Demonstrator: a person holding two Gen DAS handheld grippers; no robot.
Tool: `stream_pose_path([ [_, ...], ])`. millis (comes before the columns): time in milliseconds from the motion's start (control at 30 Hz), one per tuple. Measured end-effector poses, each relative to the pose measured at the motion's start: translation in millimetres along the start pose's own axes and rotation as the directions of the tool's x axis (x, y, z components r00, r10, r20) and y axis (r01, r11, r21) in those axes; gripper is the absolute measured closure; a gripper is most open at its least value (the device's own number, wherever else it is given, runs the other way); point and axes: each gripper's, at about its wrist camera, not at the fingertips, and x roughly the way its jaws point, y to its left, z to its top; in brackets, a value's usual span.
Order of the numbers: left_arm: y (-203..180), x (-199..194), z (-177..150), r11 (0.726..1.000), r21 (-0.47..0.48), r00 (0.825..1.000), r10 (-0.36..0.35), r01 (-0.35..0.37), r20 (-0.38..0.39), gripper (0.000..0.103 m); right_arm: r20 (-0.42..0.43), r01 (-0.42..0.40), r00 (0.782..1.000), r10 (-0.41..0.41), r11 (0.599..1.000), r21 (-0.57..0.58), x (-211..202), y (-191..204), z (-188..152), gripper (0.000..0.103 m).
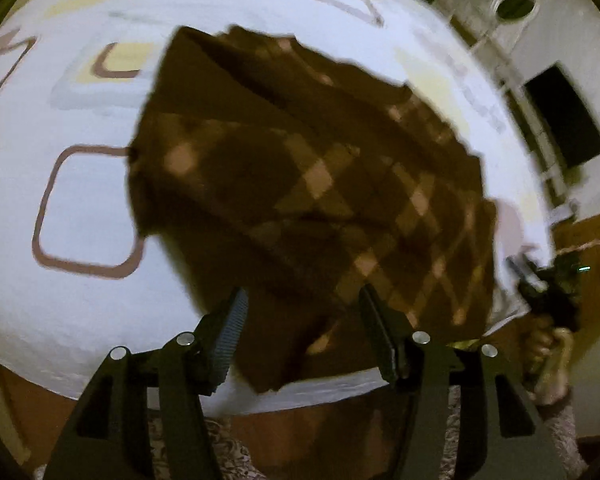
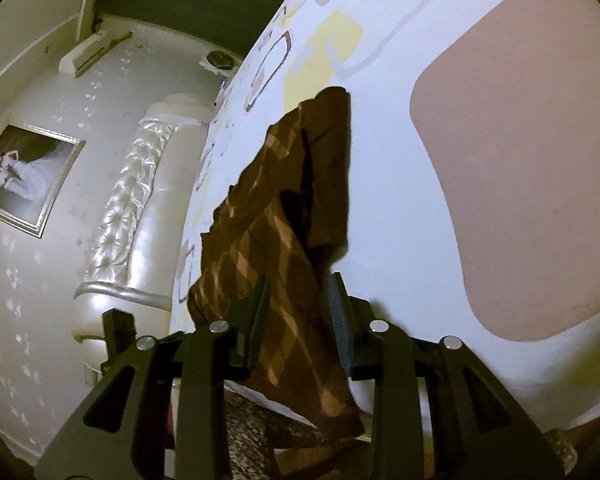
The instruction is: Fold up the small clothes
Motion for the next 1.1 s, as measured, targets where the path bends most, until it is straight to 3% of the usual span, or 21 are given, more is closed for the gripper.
stream_pose_path([
  [133,-22,28,15,0.992,0.029,0.989,0.122,-0.120,-0.089,0.045,0.003,-0.016,1.000,0.016,1.000,-0.006,1,4,-1,0.067],
  [300,-29,44,13,0.950,0.108,0.940,0.305,-0.291,-0.151,0.045,-0.004,-0.028,1.000,0.028,1.000,0.001,3,5,-3,0.066],
  [400,-16,33,0,0.945,0.097,0.930,0.326,-0.314,-0.170,0.045,-0.009,-0.036,0.999,0.036,0.999,-0.004,3,8,-4,0.065],
  [633,59,-12,-41,0.948,-0.040,0.940,0.305,-0.315,-0.153,0.045,-0.026,-0.040,0.999,0.040,0.999,-0.010,10,15,-8,0.059],
  [733,94,-20,-57,0.960,-0.126,0.962,0.235,-0.252,-0.138,0.045,-0.029,-0.035,0.999,0.034,0.999,-0.015,11,18,-11,0.058],
  [800,119,-27,-65,0.970,-0.204,0.989,0.122,-0.136,-0.081,0.045,-0.032,-0.029,0.999,0.028,0.999,-0.018,11,20,-13,0.058],
  [867,136,-31,-72,0.969,-0.242,0.999,0.033,-0.038,-0.023,0.045,-0.037,-0.026,0.999,0.025,1.000,-0.015,10,20,-15,0.058],
  [967,153,-29,-80,0.964,-0.248,0.995,-0.084,0.092,0.046,0.045,-0.050,-0.015,0.999,0.014,1.000,-0.018,7,21,-22,0.058],
  [1100,158,-26,-78,0.948,-0.255,0.980,-0.168,0.190,0.107,0.039,-0.076,0.005,0.997,-0.006,1.000,-0.012,6,17,-32,0.058],
])
